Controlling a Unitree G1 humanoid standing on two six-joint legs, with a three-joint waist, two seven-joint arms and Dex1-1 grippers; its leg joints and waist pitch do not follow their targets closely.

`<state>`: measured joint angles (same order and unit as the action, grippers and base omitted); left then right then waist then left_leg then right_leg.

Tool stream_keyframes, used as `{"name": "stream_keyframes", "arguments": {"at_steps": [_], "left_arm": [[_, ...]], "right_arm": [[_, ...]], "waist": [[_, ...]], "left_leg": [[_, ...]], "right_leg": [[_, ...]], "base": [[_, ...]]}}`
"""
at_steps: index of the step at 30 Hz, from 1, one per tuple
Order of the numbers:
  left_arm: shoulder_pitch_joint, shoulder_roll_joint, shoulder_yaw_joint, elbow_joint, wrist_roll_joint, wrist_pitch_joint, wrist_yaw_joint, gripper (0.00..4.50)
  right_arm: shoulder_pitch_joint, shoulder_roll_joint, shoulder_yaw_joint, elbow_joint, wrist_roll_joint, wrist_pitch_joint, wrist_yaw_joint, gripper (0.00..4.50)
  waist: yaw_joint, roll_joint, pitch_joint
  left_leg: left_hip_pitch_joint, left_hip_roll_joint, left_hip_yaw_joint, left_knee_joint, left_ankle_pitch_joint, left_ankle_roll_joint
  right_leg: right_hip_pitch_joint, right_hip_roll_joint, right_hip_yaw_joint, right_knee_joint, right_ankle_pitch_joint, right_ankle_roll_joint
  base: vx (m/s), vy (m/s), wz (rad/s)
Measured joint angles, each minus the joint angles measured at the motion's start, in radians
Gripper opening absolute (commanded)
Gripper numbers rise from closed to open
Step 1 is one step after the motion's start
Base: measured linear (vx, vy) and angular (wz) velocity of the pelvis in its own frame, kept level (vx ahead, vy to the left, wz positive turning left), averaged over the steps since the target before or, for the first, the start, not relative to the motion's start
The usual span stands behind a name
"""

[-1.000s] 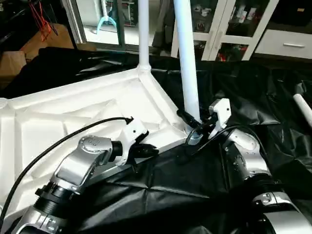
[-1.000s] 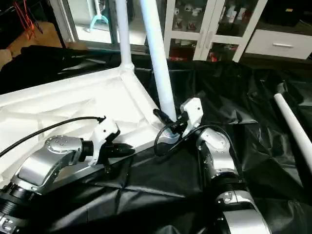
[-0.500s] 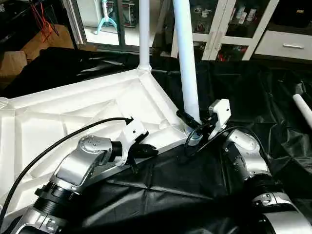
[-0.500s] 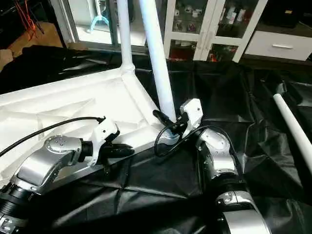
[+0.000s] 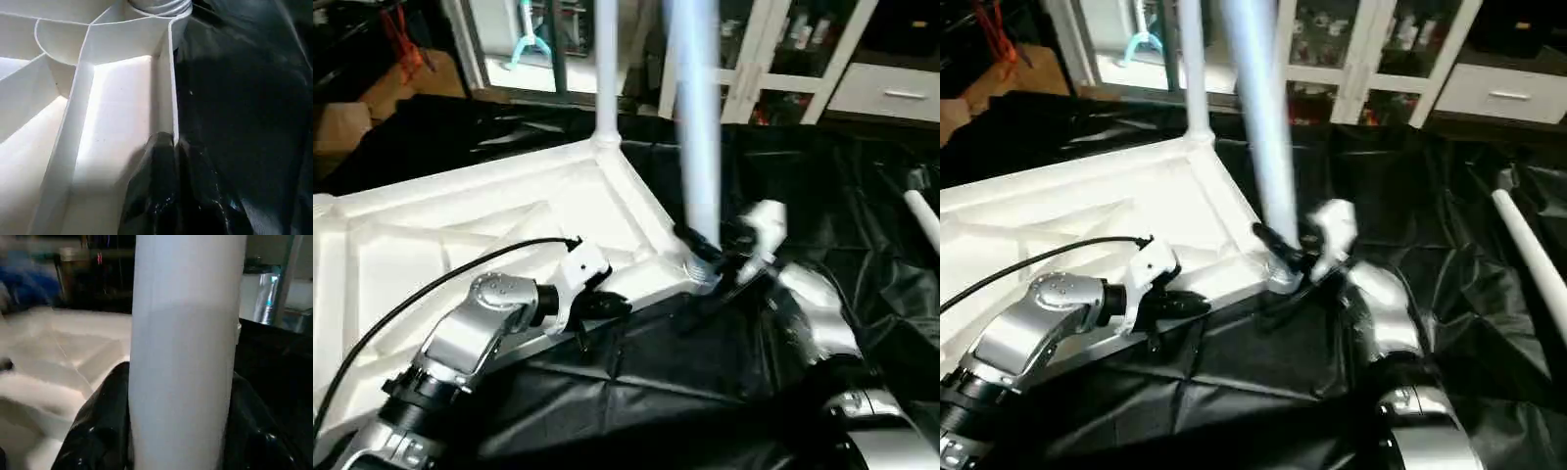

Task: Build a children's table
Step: Insert table leg to table base

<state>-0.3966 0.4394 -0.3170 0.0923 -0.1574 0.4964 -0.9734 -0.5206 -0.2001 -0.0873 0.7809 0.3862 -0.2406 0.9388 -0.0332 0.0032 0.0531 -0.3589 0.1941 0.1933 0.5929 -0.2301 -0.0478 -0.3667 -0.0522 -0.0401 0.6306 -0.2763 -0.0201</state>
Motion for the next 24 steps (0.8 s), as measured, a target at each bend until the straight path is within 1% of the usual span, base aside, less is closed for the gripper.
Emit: {"name": "stream_keyframes", "arguments": {"at_steps": [1, 2, 5, 7, 9, 10, 11, 12, 15, 17, 18, 20, 22, 24], "left_arm": [[0.003, 0.004, -0.001, 0.0, 0.002, -0.017, -0.006, 0.0], [0.003, 0.005, -0.002, 0.001, 0.003, -0.024, -0.007, 0.0], [0.003, 0.006, -0.002, 0.001, 0.006, -0.038, -0.009, 0.0], [0.003, 0.008, -0.002, 0.001, 0.009, -0.046, -0.009, 0.0], [0.004, 0.009, -0.004, 0.001, 0.017, -0.06, -0.009, 0.0], [0.004, 0.009, -0.004, 0.005, 0.017, -0.066, -0.01, 0.29], [0.004, 0.008, -0.003, 0.009, 0.016, -0.073, -0.013, 0.29], [0.004, 0.008, -0.002, 0.013, 0.014, -0.084, -0.018, 0.58], [0.004, 0.004, 0.022, 0.009, -0.029, -0.124, -0.064, 0.74], [0.004, -0.007, 0.038, -0.005, -0.073, -0.125, -0.09, 0.99], [0.004, -0.014, 0.052, -0.013, -0.095, -0.12, -0.094, 0.99], [0.004, -0.017, 0.082, -0.031, -0.132, -0.109, -0.101, 1.15], [-0.001, -0.016, 0.129, -0.041, -0.176, -0.088, -0.11, 1.31], [-0.012, -0.032, 0.191, -0.041, -0.242, -0.052, -0.102, 1.44]], "right_arm": [[0.013, 0.01, -0.024, -0.003, 0.039, 0.013, 0.014, 1.85], [0.014, 0.01, -0.027, -0.003, 0.051, 0.018, 0.02, 1.85], [0.012, 0.01, -0.034, -0.003, 0.055, 0.021, 0.028, 1.85], [0.011, 0.01, -0.034, -0.003, 0.056, 0.022, 0.029, 1.85], [0.011, 0.01, -0.035, -0.003, 0.057, 0.024, 0.031, 1.85], [0.011, 0.01, -0.038, -0.003, 0.061, 0.03, 0.033, 1.85], [0.011, 0.01, -0.043, -0.003, 0.068, 0.037, 0.036, 1.85], [0.012, 0.01, -0.049, -0.003, 0.076, 0.042, 0.039, 1.85], [0.013, 0.0, -0.073, -0.002, 0.084, 0.056, 0.036, 1.85], [0.013, -0.001, -0.09, -0.004, 0.092, 0.069, 0.028, 1.85], [0.013, 0.0, -0.099, -0.012, 0.103, 0.083, 0.025, 1.85], [0.013, 0.001, -0.109, -0.036, 0.13, 0.1, 0.018, 1.85], [0.01, 0.0, -0.124, -0.071, 0.15, 0.108, 0.017, 1.85], [-0.002, 0.0, -0.137, -0.086, 0.167, 0.123, 0.015, 1.85]], "waist": [[0.005, 0.003, 0.002], [0.007, 0.005, 0.003], [0.012, 0.005, 0.003], [0.012, 0.005, 0.003], [0.013, 0.005, 0.003], [0.014, 0.005, 0.003], [0.014, 0.005, 0.003], [0.015, 0.005, 0.003], [0.024, 0.005, 0.003], [0.032, 0.005, 0.003], [0.035, 0.005, 0.003], [0.038, 0.005, 0.003], [0.038, 0.005, 0.003], [0.039, 0.006, 0.003]], "left_leg": [[-0.001, 0.0, 0.0, 0.001, 0.0, 0.0], [-0.002, 0.0, 0.0, 0.003, 0.0, 0.0], [-0.009, 0.0, -0.001, 0.009, 0.0, 0.0], [-0.011, 0.0, 0.0, 0.011, 0.0, 0.0], [-0.011, 0.0, -0.001, 0.011, 0.0, 0.0], [-0.011, 0.0, -0.001, 0.012, 0.0, 0.0], [-0.012, 0.0, -0.001, 0.012, 0.0, 0.0], [-0.012, 0.0, -0.001, 0.013, 0.0, 0.0], [-0.014, -0.001, -0.002, 0.016, 0.0, 0.001], [-0.015, -0.001, -0.002, 0.018, -0.001, 0.001], [-0.015, -0.001, -0.002, 0.019, -0.001, 0.001], [-0.015, -0.001, -0.002, 0.022, -0.001, 0.002], [-0.015, 0.0, -0.003, 0.025, -0.001, 0.001], [-0.015, 0.0, -0.003, 0.028, -0.001, 0.001]], "right_leg": [[-0.001, 0.0, 0.0, 0.002, 0.0, 0.0], [-0.002, 0.0, 0.0, 0.003, 0.0, 0.0], [-0.011, -0.001, 0.0, 0.011, 0.0, 0.0], [-0.014, -0.001, 0.001, 0.016, 0.0, 0.0], [-0.015, -0.001, 0.0, 0.016, 0.0, 0.0], [-0.015, -0.001, 0.0, 0.017, 0.0, 0.0], [-0.015, -0.001, 0.001, 0.017, 0.0, 0.0], [-0.015, -0.001, 0.0, 0.017, 0.0, 0.0], [-0.015, -0.003, 0.0, 0.018, 0.0, 0.0], [-0.015, -0.003, 0.0, 0.019, 0.001, 0.001], [-0.015, -0.003, 0.0, 0.02, 0.001, 0.001], [-0.016, -0.003, 0.0, 0.022, 0.001, 0.001], [-0.016, -0.004, 0.0, 0.026, 0.001, 0.001], [-0.016, -0.004, 0.001, 0.03, 0.001, 0.001]], "base": [[0.0, 0.0, 0.0], [0.0, 0.0, 0.0], [0.0, 0.0, 0.0], [0.0, 0.0, 0.0], [0.0, 0.0, 0.0], [0.0, 0.0, 0.0], [0.0, 0.0, 0.0], [0.0, 0.0, 0.0], [0.0, 0.0, 0.0], [0.0, 0.0, 0.0], [0.0, 0.0, 0.0], [0.0, 0.0, 0.0], [0.0, 0.0, 0.0], [0.0, 0.0, 0.0]]}}
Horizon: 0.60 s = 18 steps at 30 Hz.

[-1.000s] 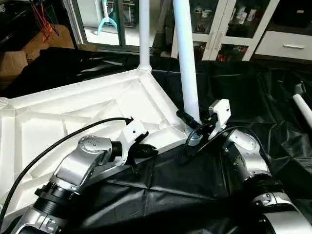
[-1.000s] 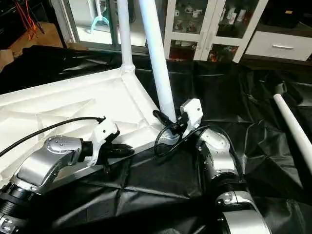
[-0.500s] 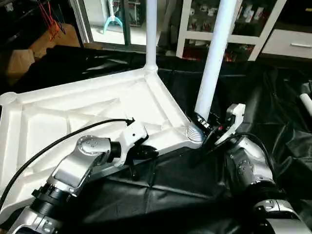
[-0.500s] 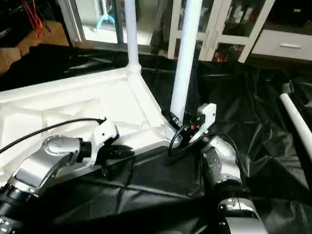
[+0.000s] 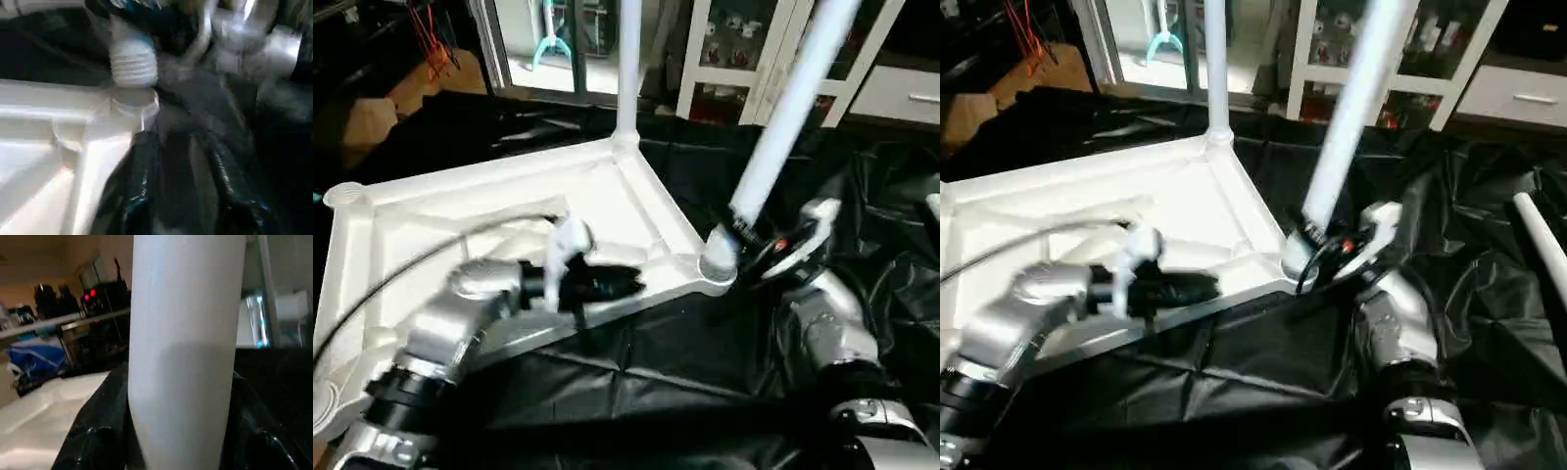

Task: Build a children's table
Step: Insert table leg to table base

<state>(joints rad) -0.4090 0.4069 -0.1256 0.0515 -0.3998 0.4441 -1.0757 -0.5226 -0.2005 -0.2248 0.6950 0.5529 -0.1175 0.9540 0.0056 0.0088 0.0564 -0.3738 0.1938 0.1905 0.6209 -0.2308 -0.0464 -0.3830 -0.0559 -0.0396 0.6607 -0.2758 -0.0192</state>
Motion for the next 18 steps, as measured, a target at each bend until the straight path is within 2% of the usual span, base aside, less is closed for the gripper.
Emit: {"name": "stream_keyframes", "arguments": {"at_steps": [1, 3, 5, 7, 11, 15, 18], "left_arm": [[-0.025, -0.008, 0.035, 0.0, -0.025, 0.013, 0.015, 1.44], [-0.095, -0.043, 0.081, 0.024, -0.03, 0.008, 0.095, 1.71], [-0.236, -0.099, 0.133, 0.133, 0.029, -0.019, 0.301, 1.91], [-0.338, -0.109, 0.19, 0.201, 0.062, -0.032, 0.45, 2.0], [-0.515, -0.128, 0.208, 0.381, 0.142, -0.033, 0.679, 2.0], [-0.603, -0.177, 0.217, 0.483, 0.138, -0.045, 0.73, 2.0], [-0.623, -0.234, 0.214, 0.424, 0.108, -0.013, 0.681, 2.0]], "right_arm": [[-0.014, -0.002, -0.007, -0.007, 0.005, 0.008, -0.007, 1.85], [-0.03, -0.017, -0.001, -0.013, -0.009, -0.005, -0.009, 1.85], [-0.03, -0.066, 0.064, -0.013, -0.132, -0.132, 0.0, 1.85], [-0.027, -0.071, 0.125, -0.023, -0.211, -0.211, 0.027, 1.85], [-0.026, -0.018, 0.132, -0.065, -0.202, -0.208, 0.036, 1.85], [-0.032, 0.003, 0.159, -0.085, -0.208, -0.211, 0.043, 1.85], [-0.043, 0.007, 0.175, -0.033, -0.239, -0.241, 0.029, 1.85]], "waist": [[0.002, 0.0, 0.0], [0.007, 0.0, 0.0], [0.023, 0.0, 0.0], [0.022, 0.0, 0.0], [0.027, 0.0, 0.0], [0.044, -0.001, 0.0], [0.062, -0.001, 0.0]], "left_leg": [[0.0, 0.0, 0.0, 0.002, 0.0, 0.0], [0.0, 0.0, -0.001, 0.005, 0.001, 0.0], [-0.001, 0.001, -0.001, 0.008, 0.002, 0.001], [0.0, 0.002, 0.0, 0.009, 0.002, 0.001], [-0.006, 0.001, -0.002, 0.013, 0.001, 0.003], [-0.014, 0.001, -0.007, 0.017, -0.001, 0.006], [-0.019, 0.0, -0.008, 0.021, -0.001, 0.007]], "right_leg": [[0.0, 0.0, 0.0, 0.003, 0.0, 0.0], [0.0, -0.001, -0.001, 0.004, 0.0, 0.0], [0.001, -0.002, -0.002, 0.006, 0.001, 0.001], [0.002, -0.001, -0.002, 0.006, 0.001, 0.002], [0.0, -0.001, -0.002, 0.006, 0.003, 0.005], [-0.003, -0.002, -0.005, 0.006, 0.004, 0.007], [-0.006, -0.003, -0.006, 0.007, 0.004, 0.006]], "base": [[0.0, 0.0, 0.0], [0.0, 0.0, 0.0], [0.0, 0.0, 0.0], [0.0, 0.0, 0.0], [0.0, 0.0, 0.0], [0.0, 0.0, 0.0], [0.0, 0.0, 0.0]]}}
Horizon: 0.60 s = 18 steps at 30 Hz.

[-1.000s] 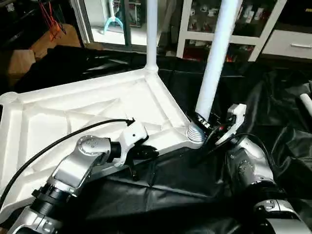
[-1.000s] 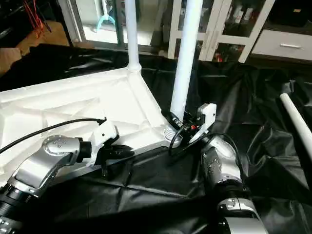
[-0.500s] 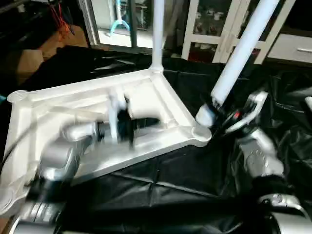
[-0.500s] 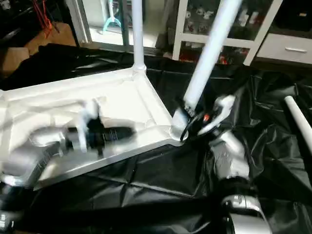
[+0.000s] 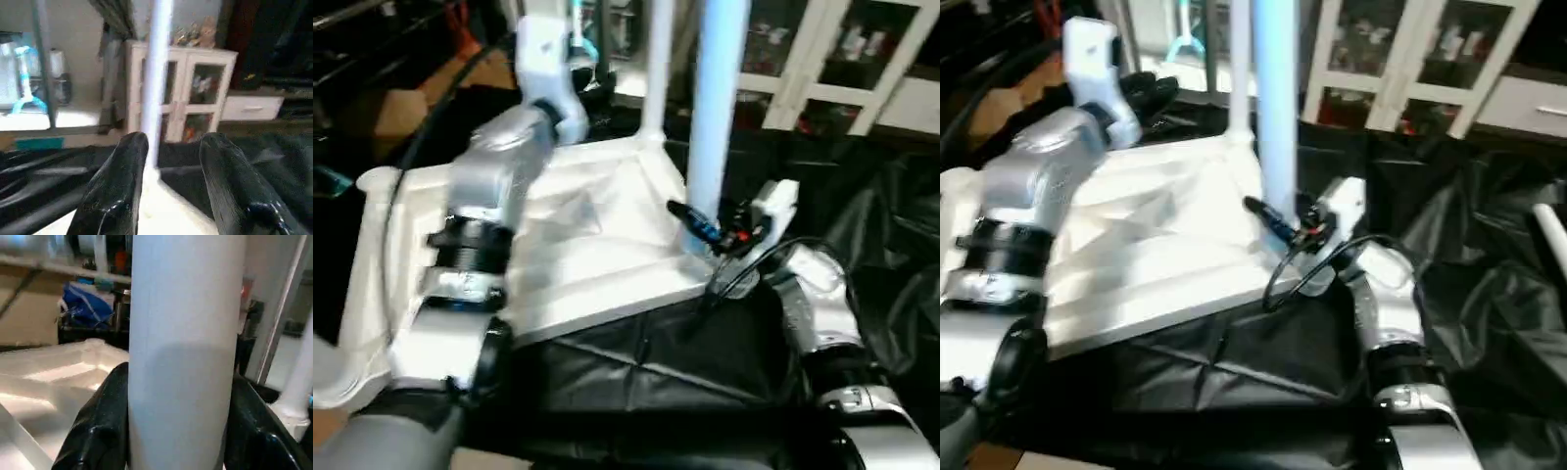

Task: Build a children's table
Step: Insert table leg to table base

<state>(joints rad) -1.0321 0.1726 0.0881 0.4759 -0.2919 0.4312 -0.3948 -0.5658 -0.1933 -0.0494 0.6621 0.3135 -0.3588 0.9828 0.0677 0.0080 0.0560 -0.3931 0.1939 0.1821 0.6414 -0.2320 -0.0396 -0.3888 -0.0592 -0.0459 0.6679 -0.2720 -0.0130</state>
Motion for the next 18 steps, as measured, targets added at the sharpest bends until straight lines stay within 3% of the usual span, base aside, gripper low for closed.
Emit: {"name": "stream_keyframes", "arguments": {"at_steps": [3, 4, 7, 9, 13, 18], "left_arm": [[0.007, -0.035, -0.042, -0.196, -0.116, 0.11, -0.125, 2.0], [0.033, -0.036, -0.052, -0.328, -0.223, 0.191, -0.175, 2.0], [0.047, -0.02, -0.079, -0.516, -0.406, 0.305, -0.244, 2.0], [0.048, -0.003, -0.09, -0.565, -0.454, 0.34, -0.277, 2.0], [0.047, 0.001, -0.087, -0.491, -0.376, 0.337, -0.297, 2.0], [0.061, 0.033, -0.073, -0.371, -0.218, 0.23, -0.186, 2.0]], "right_arm": [[-0.003, 0.001, 0.015, 0.023, -0.03, -0.018, -0.014, 1.85], [-0.003, 0.002, 0.016, 0.026, -0.036, -0.033, -0.016, 1.85], [-0.004, -0.008, 0.009, 0.026, -0.037, -0.046, -0.022, 1.85], [-0.004, -0.015, 0.0, 0.043, -0.038, -0.044, -0.038, 1.85], [-0.007, -0.018, -0.006, 0.086, -0.044, -0.044, -0.053, 1.85], [-0.029, -0.012, -0.024, 0.099, -0.035, -0.029, -0.082, 1.85]], "waist": [[0.02, 0.0, 0.0], [0.023, 0.0, 0.0], [0.025, 0.0, 0.0], [0.023, 0.0, 0.0], [0.018, 0.001, 0.0], [-0.001, 0.001, 0.0]], "left_leg": [[-0.01, 0.0, -0.001, 0.007, 0.0, 0.0], [-0.013, 0.0, 0.0, 0.01, 0.0, 0.0], [-0.011, 0.001, -0.001, 0.012, 0.0, 0.0], [-0.008, 0.002, -0.001, 0.012, 0.003, 0.0], [-0.006, 0.002, -0.001, 0.01, 0.012, -0.001], [-0.007, 0.002, -0.002, 0.009, 0.015, 0.0]], "right_leg": [[-0.011, 0.0, 0.001, 0.008, 0.0, 0.0], [-0.015, -0.001, 0.001, 0.014, 0.0, 0.0], [-0.015, 0.0, 0.001, 0.018, -0.003, -0.005], [-0.013, 0.0, 0.001, 0.02, -0.003, -0.005], [-0.012, 0.001, 0.001, 0.021, 0.001, -0.003], [-0.012, 0.001, 0.001, 0.02, 0.006, -0.001]], "base": [[0.0, 0.0, 0.0], [0.0, 0.0, 0.0], [0.0, 0.0, 0.0], [0.0, 0.0, 0.0], [0.0, 0.0, 0.0], [0.0, 0.0, 0.0]]}}
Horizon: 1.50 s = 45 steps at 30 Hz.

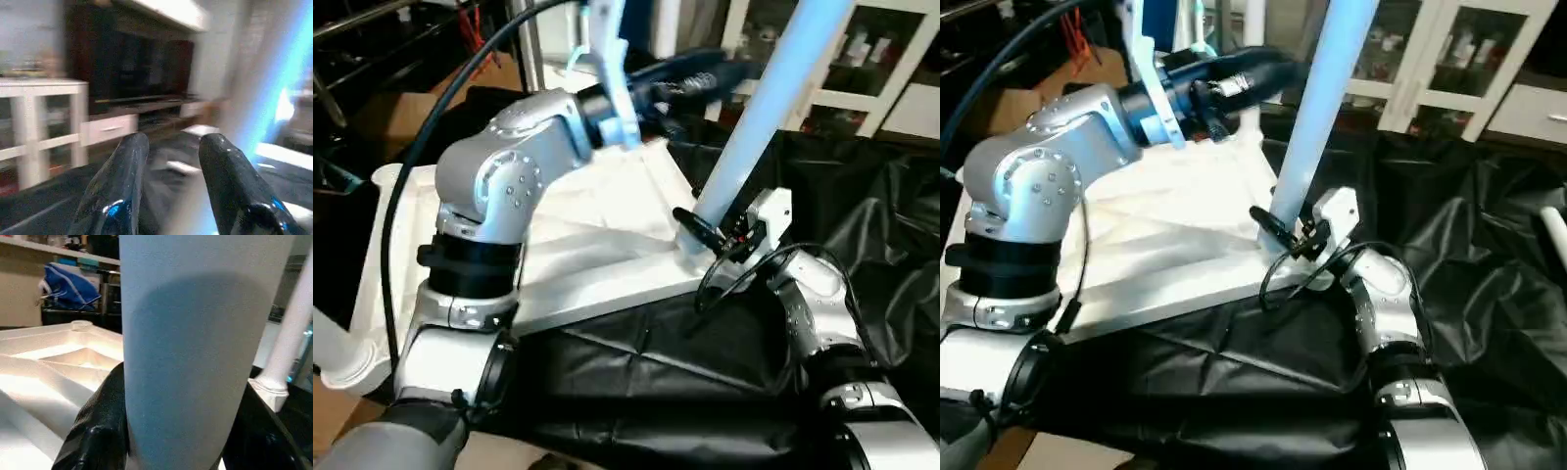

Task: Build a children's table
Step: Insert table leg to table base

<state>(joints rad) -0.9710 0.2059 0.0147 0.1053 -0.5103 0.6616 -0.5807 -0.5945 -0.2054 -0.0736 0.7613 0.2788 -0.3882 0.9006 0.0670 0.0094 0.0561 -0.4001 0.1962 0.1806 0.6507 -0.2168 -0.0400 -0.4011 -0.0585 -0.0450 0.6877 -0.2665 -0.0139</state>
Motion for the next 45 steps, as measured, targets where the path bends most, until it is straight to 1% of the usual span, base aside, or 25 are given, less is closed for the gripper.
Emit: {"name": "stream_keyframes", "arguments": {"at_steps": [1, 2, 4, 5, 6, 7, 8, 9, 10, 11, 12, 13, 14, 16, 19, 22, 25, 30, 31, 35, 36, 37, 39, 42, 45], "left_arm": [[0.03, 0.053, -0.027, 0.009, 0.053, -0.055, 0.012, 2.0], [0.05, 0.084, -0.048, 0.012, 0.078, -0.08, 0.014, 2.0], [0.119, 0.142, -0.095, 0.04, 0.14, -0.132, 0.014, 2.29], [0.183, 0.192, -0.141, 0.033, 0.166, -0.156, -0.031, 2.36], [0.244, 0.225, -0.174, 0.014, 0.172, -0.164, -0.087, 2.39], [0.307, 0.24, -0.203, -0.001, 0.173, -0.162, -0.142, 2.49], [0.365, 0.248, -0.234, -0.007, 0.172, -0.155, -0.191, 2.49], [0.44, 0.267, -0.273, -0.021, 0.168, -0.139, -0.257, 2.74], [0.49, 0.272, -0.312, -0.023, 0.166, -0.125, -0.304, 2.81], [0.503, 0.271, -0.328, -0.023, 0.164, -0.121, -0.318, 2.81], [0.51, 0.269, -0.352, -0.028, 0.163, -0.119, -0.339, 2.95], [0.509, 0.267, -0.357, -0.047, 0.163, -0.123, -0.349, 3.18], [0.504, 0.265, -0.357, -0.057, 0.163, -0.129, -0.351, 3.18], [0.499, 0.252, -0.372, -0.037, 0.198, -0.201, -0.319, 3.32], [0.499, 0.216, -0.391, 0.041, 0.267, -0.282, -0.263, 3.32], [0.496, 0.203, -0.392, 0.079, 0.301, -0.305, -0.253, 3.37], [0.487, 0.206, -0.397, 0.088, 0.315, -0.316, -0.26, 3.37], [0.488, 0.207, -0.419, 0.128, 0.335, -0.344, -0.271, 3.37], [0.488, 0.205, -0.419, 0.132, 0.338, -0.35, -0.277, 3.07], [0.489, 0.205, -0.419, 0.136, 0.356, -0.363, -0.297, 2.94], [0.489, 0.205, -0.419, 0.136, 0.358, -0.363, -0.299, 2.8], [0.489, 0.205, -0.419, 0.136, 0.36, -0.363, -0.299, 2.55], [0.49, 0.204, -0.419, 0.139, 0.361, -0.364, -0.297, 2.57], [0.49, 0.203, -0.417, 0.145, 0.363, -0.367, -0.299, 2.13], [0.489, 0.198, -0.415, 0.151, 0.371, -0.371, -0.301, 2.07]], "right_arm": [[-0.015, 0.001, -0.009, 0.004, 0.008, 0.017, -0.014, 1.85], [-0.024, 0.0, -0.019, 0.008, 0.015, 0.028, -0.021, 1.85], [-0.038, -0.016, -0.06, 0.018, 0.041, 0.05, -0.046, 1.85], [-0.057, -0.023, -0.079, 0.045, 0.055, 0.072, -0.059, 1.85], [-0.07, -0.037, -0.091, 0.072, 0.068, 0.088, -0.07, 1.85], [-0.075, -0.06, -0.111, 0.096, 0.077, 0.103, -0.08, 1.85], [-0.076, -0.08, -0.132, 0.115, 0.085, 0.113, -0.09, 1.85], [-0.076, -0.093, -0.149, 0.124, 0.091, 0.127, -0.091, 1.85], [-0.075, -0.099, -0.157, 0.125, 0.101, 0.139, -0.09, 1.85], [-0.075, -0.1, -0.157, 0.125, 0.103, 0.141, -0.089, 1.85], [-0.075, -0.098, -0.153, 0.124, 0.104, 0.146, -0.086, 1.85], [-0.075, -0.096, -0.152, 0.124, 0.104, 0.147, -0.085, 1.85], [-0.075, -0.095, -0.152, 0.124, 0.104, 0.148, -0.085, 1.85], [-0.065, -0.095, -0.152, 0.106, 0.103, 0.158, -0.08, 1.85], [-0.064, -0.095, -0.148, 0.103, 0.102, 0.164, -0.064, 1.85], [-0.06, -0.095, -0.143, 0.1, 0.101, 0.171, -0.052, 1.85], [-0.034, -0.091, -0.136, 0.075, 0.1, 0.18, -0.05, 1.85], [-0.022, -0.078, -0.123, 0.063, 0.098, 0.188, -0.044, 1.85], [-0.022, -0.078, -0.123, 0.062, 0.098, 0.188, -0.043, 1.85], [-0.022, -0.075, -0.123, 0.054, 0.098, 0.189, -0.042, 1.85], [-0.02, -0.075, -0.123, 0.05, 0.098, 0.19, -0.042, 1.85], [-0.017, -0.075, -0.123, 0.044, 0.098, 0.191, -0.042, 1.85], [-0.012, -0.075, -0.122, 0.034, 0.098, 0.192, -0.042, 1.85], [-0.005, -0.074, -0.115, 0.031, 0.096, 0.195, -0.041, 1.85], [-0.005, -0.073, -0.114, 0.031, 0.094, 0.203, -0.04, 1.85]], "waist": [[-0.01, 0.001, -0.001], [-0.013, 0.002, -0.001], [-0.011, 0.002, -0.001], [-0.013, 0.002, -0.002], [-0.015, 0.003, -0.002], [-0.014, 0.003, -0.002], [-0.008, 0.001, -0.001], [-0.007, 0.0, 0.0], [-0.007, -0.001, 0.0], [-0.007, -0.001, 0.001], [-0.007, -0.001, 0.001], [-0.009, -0.001, 0.001], [-0.01, -0.001, 0.001], [-0.015, -0.001, 0.0], [-0.029, -0.001, 0.001], [-0.036, -0.001, 0.001], [-0.036, 0.0, 0.001], [-0.035, 0.004, 0.003], [-0.035, 0.004, 0.003], [-0.034, 0.004, 0.003], [-0.034, 0.004, 0.003], [-0.034, 0.004, 0.003], [-0.034, 0.004, 0.003], [-0.035, 0.006, 0.002], [-0.035, 0.007, 0.002]], "left_leg": [[0.0, 0.0, 0.0, 0.0, 0.0, 0.0], [0.0, 0.0, 0.0, -0.001, 0.0, 0.0], [-0.001, 0.0, -0.002, -0.001, 0.0, 0.0], [-0.001, -0.001, -0.001, -0.001, 0.0, 0.0], [-0.001, -0.001, -0.001, -0.002, 0.0, 0.001], [-0.002, -0.002, -0.001, -0.002, -0.001, 0.001], [-0.004, -0.002, -0.001, -0.002, -0.001, 0.001], [-0.005, -0.002, -0.001, -0.002, -0.001, 0.001], [-0.006, -0.002, -0.001, -0.002, -0.001, 0.001], [-0.006, -0.002, -0.001, -0.002, -0.001, 0.001], [-0.006, -0.002, -0.001, -0.002, -0.001, 0.001], [-0.005, -0.002, -0.001, -0.002, 0.0, 0.001], [-0.004, -0.002, -0.001, -0.002, 0.0, 0.001], [-0.001, -0.002, -0.001, -0.003, 0.001, 0.0], [-0.001, -0.002, -0.001, -0.003, 0.001, -0.001], [-0.002, -0.002, -0.001, -0.004, 0.002, -0.001], [-0.001, -0.002, -0.001, -0.006, 0.002, -0.001], [-0.001, -0.002, -0.001, -0.008, 0.002, -0.001], [-0.001, -0.002, -0.001, -0.008, 0.002, -0.001], [-0.001, -0.002, -0.001, -0.008, 0.002, -0.001], [-0.001, -0.002, -0.001, -0.008, 0.002, -0.001], [-0.001, -0.002, -0.001, -0.008, 0.003, -0.001], [0.0, -0.002, -0.001, -0.008, 0.003, -0.002], [0.0, -0.002, -0.001, -0.008, 0.003, -0.002], [0.0, -0.002, -0.001, -0.008, 0.003, -0.002]], "right_leg": [[0.0, 0.0, 0.0, -0.001, 0.0, 0.0], [0.0, 0.0, 0.0, -0.001, 0.0, 0.001], [0.0, 0.0, -0.001, -0.002, 0.0, 0.001], [0.0, 0.0, -0.001, -0.003, 0.0, 0.001], [0.0, 0.0, 0.0, -0.004, 0.0, 0.001], [0.0, -0.001, -0.001, -0.005, 0.0, 0.001], [-0.001, -0.001, -0.001, -0.005, 0.0, 0.001], [-0.001, -0.001, 0.0, -0.005, 0.0, 0.001], [-0.003, -0.001, 0.0, -0.005, 0.0, 0.001], [-0.003, -0.001, 0.0, -0.005, 0.001, 0.001], [-0.003, -0.001, 0.0, -0.005, 0.001, 0.001], [-0.003, -0.001, 0.0, -0.004, 0.001, 0.0], [-0.002, -0.001, 0.0, -0.004, 0.001, 0.0], [0.0, -0.001, 0.001, -0.004, 0.001, 0.0], [0.0, -0.001, 0.001, -0.004, 0.002, 0.0], [0.0, 0.0, 0.001, -0.005, 0.002, 0.0], [-0.001, 0.0, 0.001, -0.005, 0.002, 0.0], [-0.002, 0.0, 0.0, -0.005, 0.002, 0.0], [-0.002, 0.0, 0.0, -0.005, 0.002, 0.0], [-0.001, 0.0, 0.0, -0.005, 0.002, 0.0], [-0.001, 0.0, 0.0, -0.005, 0.002, 0.0], [-0.001, 0.0, 0.0, -0.005, 0.002, 0.0], [-0.001, 0.0, 0.0, -0.005, 0.002, 0.0], [-0.001, 0.0, 0.0, -0.005, 0.002, 0.0], [-0.001, 0.0, 0.001, -0.005, 0.002, 0.0]], "base": [[0.0, 0.0, 0.0], [0.0, 0.0, 0.0], [0.0, 0.0, 0.0], [0.0, 0.0, 0.0], [0.0, 0.0, 0.0], [0.0, 0.0, 0.0], [0.0, 0.0, 0.0], [0.0, 0.0, 0.0], [0.0, 0.0, 0.0], [0.0, 0.0, 0.0], [0.0, 0.0, 0.0], [0.0, 0.0, 0.0], [0.0, 0.0, 0.0], [0.0, 0.0, 0.0], [0.0, 0.0, 0.0], [0.0, 0.0, 0.0], [0.0, 0.0, 0.0], [0.0, 0.0, 0.0], [0.0, 0.0, 0.0], [0.0, 0.0, 0.0], [0.0, 0.0, 0.0], [0.0, 0.0, 0.0], [0.0, 0.0, 0.0], [0.0, 0.0, 0.0], [0.0, 0.0, 0.0]]}}
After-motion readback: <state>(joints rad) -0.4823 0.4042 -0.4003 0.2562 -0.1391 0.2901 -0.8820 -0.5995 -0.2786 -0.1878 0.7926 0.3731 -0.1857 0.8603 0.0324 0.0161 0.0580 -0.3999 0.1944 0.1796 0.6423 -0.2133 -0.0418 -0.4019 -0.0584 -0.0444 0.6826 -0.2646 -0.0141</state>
